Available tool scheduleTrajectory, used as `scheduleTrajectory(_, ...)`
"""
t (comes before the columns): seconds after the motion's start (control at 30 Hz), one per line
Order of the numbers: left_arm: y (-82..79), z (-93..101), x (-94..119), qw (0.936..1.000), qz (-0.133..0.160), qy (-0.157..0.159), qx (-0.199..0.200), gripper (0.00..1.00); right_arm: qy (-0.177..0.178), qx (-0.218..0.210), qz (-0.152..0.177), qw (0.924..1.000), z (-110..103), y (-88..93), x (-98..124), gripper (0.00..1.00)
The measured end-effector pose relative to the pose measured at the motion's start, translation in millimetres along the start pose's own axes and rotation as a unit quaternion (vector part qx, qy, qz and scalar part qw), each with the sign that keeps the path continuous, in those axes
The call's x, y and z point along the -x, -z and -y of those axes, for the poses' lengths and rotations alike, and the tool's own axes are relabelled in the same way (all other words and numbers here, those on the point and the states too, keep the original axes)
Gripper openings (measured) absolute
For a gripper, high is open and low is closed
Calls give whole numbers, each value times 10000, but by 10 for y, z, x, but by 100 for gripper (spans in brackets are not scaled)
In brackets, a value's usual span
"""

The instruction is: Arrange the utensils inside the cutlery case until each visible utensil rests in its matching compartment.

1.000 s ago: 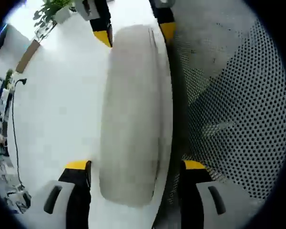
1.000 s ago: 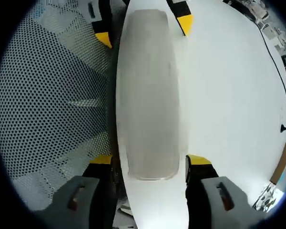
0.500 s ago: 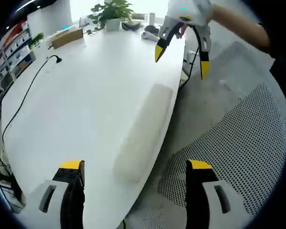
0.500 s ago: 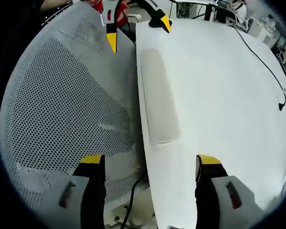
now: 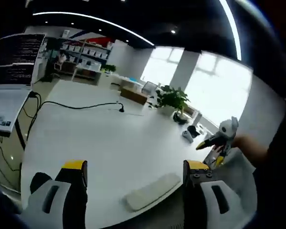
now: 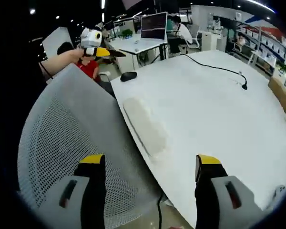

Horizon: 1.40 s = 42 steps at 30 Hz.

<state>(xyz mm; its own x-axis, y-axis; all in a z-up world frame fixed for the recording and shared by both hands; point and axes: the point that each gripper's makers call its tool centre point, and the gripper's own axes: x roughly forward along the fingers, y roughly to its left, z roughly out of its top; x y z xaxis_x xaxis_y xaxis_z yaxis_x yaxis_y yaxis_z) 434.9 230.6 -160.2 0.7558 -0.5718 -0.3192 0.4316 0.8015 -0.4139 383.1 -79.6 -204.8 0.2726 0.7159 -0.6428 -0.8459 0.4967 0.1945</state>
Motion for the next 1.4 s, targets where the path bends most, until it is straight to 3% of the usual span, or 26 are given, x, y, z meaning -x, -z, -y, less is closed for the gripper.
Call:
scheduleTrajectory(0.1,-109,42,38,9992,370,-31,127,83,-47,-34,952,9954,-106,-326,42,76)
scheduleTrajectory(0.17,-131,79,59,9987,480,-33,186,84,201,-359,1522,9875,-57,-496,98,75)
scheduleTrajectory(0.3,-192,99,77,9957,833,-165,372,82,755,-451,1676,9819,99,-516,136,75)
scheduleTrajectory(0.4,-276,167,94,9916,1203,-129,450,85,1289,-744,1999,9685,236,-610,217,80)
scheduleTrajectory(0.47,-285,154,96,9916,1193,-280,410,86,1586,-990,2157,9584,307,-635,255,86)
scheduleTrajectory(0.63,-374,197,126,9888,1389,-494,236,86,1803,-857,1925,9608,310,-535,188,80)
scheduleTrajectory(0.67,-369,225,104,9895,1344,-491,192,86,1789,-871,1888,9616,304,-520,171,81)
scheduleTrajectory(0.7,-302,345,58,9940,1044,-279,189,86,1780,-1027,1740,9631,314,-469,144,84)
scheduleTrajectory(0.77,-278,443,-6,9960,871,-185,25,84,1865,-990,1566,9648,372,-450,152,95)
scheduleTrajectory(0.87,-221,439,-84,9955,798,-317,-398,83,1905,-934,1535,9651,447,-496,233,90)
scheduleTrajectory(0.93,-122,360,-101,9960,522,-516,-501,81,2036,-1087,1671,9585,478,-550,291,88)
scheduleTrajectory(1.0,-128,333,-98,9952,548,-584,-566,78,1978,-1232,1767,9563,430,-572,277,88)
scheduleTrajectory(1.03,-141,327,-87,9949,576,-588,-577,78,1903,-1222,1799,9573,392,-585,256,87)
scheduleTrajectory(1.07,-158,327,-78,9949,619,-580,-554,78,1609,-1093,1696,9661,280,-582,175,88)
scheduleTrajectory(1.17,-131,391,-91,9980,563,-287,40,78,1781,-682,1306,9729,289,-487,127,85)
scheduleTrajectory(1.27,-133,306,-84,9968,572,-486,-265,78,1675,-752,1289,9745,256,-482,77,81)
scheduleTrajectory(1.4,-82,310,-120,9976,452,-471,-246,77,1569,-740,1204,9775,220,-482,56,80)
